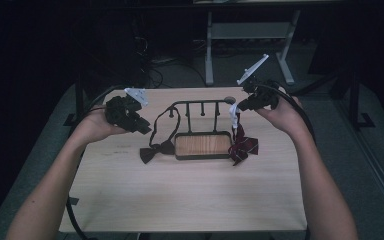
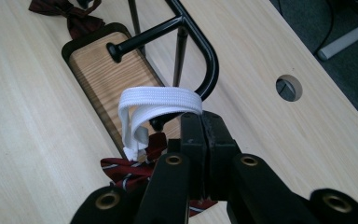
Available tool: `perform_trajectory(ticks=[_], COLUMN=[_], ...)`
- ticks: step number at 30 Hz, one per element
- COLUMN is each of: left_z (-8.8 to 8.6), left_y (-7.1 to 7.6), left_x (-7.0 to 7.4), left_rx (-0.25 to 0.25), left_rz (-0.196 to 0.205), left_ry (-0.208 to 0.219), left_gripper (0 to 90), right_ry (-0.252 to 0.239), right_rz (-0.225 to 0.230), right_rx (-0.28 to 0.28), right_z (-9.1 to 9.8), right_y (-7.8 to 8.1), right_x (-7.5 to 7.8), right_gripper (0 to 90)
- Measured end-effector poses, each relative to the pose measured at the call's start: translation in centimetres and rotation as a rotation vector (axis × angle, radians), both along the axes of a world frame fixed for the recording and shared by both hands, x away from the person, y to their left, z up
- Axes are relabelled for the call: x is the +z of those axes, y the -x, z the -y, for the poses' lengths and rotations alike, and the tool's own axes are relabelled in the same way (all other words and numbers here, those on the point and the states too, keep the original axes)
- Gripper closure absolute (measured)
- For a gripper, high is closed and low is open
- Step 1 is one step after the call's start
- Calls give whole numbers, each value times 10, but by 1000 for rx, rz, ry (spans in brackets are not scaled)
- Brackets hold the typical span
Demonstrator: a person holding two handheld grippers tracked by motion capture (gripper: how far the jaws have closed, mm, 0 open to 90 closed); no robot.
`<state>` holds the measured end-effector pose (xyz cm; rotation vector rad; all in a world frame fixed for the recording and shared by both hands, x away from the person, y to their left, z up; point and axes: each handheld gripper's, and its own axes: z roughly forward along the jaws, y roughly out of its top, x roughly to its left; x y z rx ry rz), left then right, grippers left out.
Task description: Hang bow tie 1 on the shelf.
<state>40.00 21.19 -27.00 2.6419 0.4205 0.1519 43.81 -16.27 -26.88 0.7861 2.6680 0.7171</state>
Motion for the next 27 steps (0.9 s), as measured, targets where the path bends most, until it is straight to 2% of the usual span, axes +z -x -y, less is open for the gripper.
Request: perform_trajectory(ticks=[9, 14, 16, 18, 25, 27], left_z=[-2, -3, -4, -4, -4, -5], left_y=[1, 5, 6, 7, 15, 17], left_x=[-2, -3, -4, -6, -13, -15], left_rx=[-8, -11, -14, -8, -6, -6], left_rz=[-3, -4, -5, -6, -7, -7], left_ry=[3, -1, 2, 5, -3, 7], left_gripper=[723, 703, 701, 687, 652, 651], right_ry=[26, -9, -19, -56, -81, -98], right_rz=[-26, -63, -70, -86, -111, -115], right_rx=[-41, -56, -51, -36, -10, -7], right_z=[-7, -1, 1, 8, 20, 24], right_y=[-12, -21, -20, -17, -6, -3], right_x=[-5, -11, -12, -14, -21, -23], right_gripper=[874, 798, 782, 738, 650, 643])
